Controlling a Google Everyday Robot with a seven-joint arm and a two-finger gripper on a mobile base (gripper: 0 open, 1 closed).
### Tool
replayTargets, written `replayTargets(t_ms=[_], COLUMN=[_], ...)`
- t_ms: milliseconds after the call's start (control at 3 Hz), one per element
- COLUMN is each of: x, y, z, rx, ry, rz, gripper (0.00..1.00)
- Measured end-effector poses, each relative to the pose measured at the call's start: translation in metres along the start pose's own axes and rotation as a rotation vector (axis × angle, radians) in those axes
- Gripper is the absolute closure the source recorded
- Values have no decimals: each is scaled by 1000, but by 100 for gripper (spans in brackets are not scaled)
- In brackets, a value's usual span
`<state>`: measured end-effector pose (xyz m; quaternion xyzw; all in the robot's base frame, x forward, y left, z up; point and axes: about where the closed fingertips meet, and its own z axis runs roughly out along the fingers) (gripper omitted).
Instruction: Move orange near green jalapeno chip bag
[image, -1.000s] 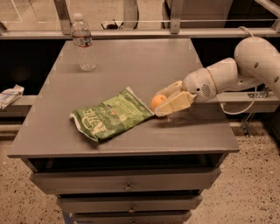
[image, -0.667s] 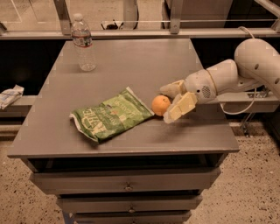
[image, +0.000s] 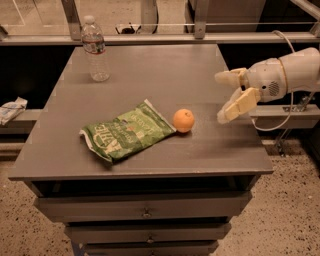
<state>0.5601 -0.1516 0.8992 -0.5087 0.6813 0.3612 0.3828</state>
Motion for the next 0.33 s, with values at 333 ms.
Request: replayTargets(t_ms=[333], x=[0], y=[0], z=[0], rx=[0], ry=[0], rz=[0], gripper=[0])
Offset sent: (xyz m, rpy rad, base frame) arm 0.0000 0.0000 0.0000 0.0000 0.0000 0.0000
